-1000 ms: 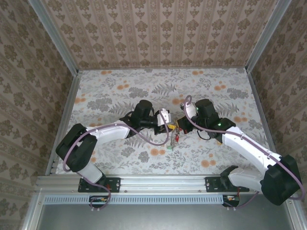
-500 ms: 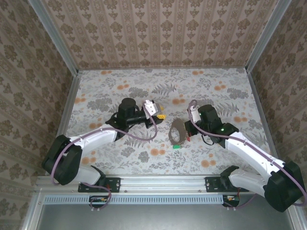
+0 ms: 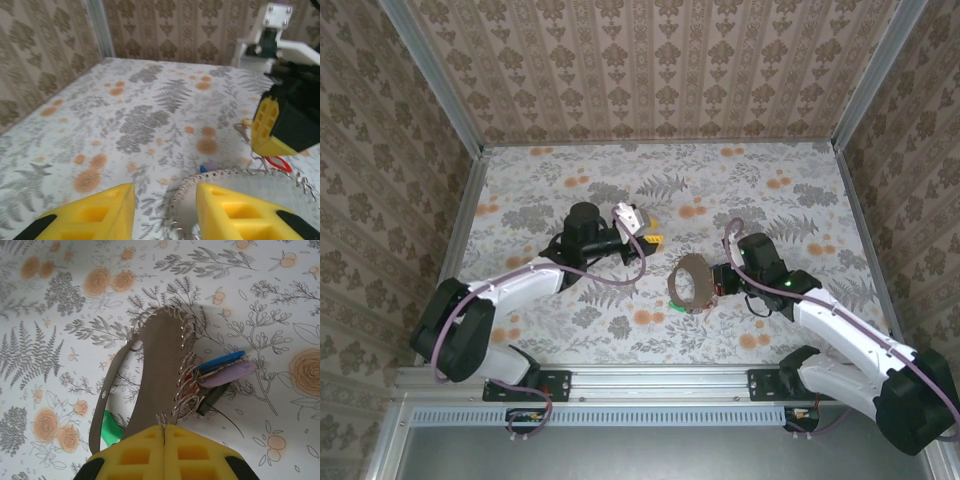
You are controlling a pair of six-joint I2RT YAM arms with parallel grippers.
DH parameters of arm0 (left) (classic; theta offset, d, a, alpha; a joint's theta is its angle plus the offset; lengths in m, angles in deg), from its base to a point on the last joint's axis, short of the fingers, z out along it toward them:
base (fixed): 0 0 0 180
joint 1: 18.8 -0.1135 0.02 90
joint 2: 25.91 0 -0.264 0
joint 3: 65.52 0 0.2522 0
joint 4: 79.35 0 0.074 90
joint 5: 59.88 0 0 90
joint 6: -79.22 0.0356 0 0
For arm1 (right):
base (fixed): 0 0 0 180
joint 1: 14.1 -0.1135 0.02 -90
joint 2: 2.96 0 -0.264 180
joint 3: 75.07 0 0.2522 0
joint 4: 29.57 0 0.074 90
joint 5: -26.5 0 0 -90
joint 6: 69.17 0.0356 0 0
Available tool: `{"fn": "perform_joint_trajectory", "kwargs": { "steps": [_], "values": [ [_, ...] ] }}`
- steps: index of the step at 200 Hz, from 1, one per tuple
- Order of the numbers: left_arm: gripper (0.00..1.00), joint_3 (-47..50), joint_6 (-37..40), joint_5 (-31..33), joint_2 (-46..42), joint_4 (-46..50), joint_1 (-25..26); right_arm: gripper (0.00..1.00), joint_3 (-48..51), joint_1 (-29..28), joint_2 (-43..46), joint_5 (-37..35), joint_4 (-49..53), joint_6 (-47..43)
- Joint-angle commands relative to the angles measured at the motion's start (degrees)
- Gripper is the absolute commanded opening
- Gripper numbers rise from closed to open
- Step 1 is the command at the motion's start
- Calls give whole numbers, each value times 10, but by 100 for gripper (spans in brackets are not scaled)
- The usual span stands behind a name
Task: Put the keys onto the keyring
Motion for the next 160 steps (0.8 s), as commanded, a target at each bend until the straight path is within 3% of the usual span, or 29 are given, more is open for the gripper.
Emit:
{"fn": "perform_joint_trajectory", "kwargs": {
  "steps": [1, 46, 105, 160],
  "values": [
    [36, -38, 24, -80, 45, 49, 10, 0, 7, 2, 21, 34, -46, -8],
    [35, -131, 130, -116, 144, 158, 75, 0, 4, 2, 21, 41, -44, -30],
    [37, -187, 181, -151, 205, 216, 96, 0, 1, 2, 17, 49, -49, -38],
    [39, -201, 184, -155, 226, 222, 102, 0, 1, 2, 22, 64, -61, -40]
  ]
}}
